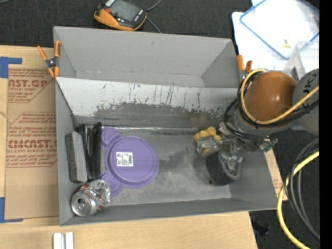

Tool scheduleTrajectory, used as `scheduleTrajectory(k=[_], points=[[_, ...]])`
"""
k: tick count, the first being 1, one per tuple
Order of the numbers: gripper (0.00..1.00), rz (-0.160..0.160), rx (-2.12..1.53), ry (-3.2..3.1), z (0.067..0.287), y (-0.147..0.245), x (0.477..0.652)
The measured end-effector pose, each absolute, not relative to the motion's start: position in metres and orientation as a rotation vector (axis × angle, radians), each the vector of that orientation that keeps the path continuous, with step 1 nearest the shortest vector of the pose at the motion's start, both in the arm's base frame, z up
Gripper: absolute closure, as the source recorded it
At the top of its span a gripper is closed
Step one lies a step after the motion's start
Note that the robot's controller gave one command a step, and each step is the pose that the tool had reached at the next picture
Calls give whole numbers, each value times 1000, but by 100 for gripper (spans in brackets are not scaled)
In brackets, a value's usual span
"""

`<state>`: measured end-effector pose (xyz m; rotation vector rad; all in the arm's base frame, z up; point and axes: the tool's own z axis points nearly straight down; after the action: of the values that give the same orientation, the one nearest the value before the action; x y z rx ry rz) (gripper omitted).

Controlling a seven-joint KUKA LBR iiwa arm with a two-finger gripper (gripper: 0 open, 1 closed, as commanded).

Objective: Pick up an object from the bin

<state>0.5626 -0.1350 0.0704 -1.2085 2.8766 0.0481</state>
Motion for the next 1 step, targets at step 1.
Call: scheduleTrajectory(k=[1], points=[[100,16,-1210,2860,74,-136,567]])
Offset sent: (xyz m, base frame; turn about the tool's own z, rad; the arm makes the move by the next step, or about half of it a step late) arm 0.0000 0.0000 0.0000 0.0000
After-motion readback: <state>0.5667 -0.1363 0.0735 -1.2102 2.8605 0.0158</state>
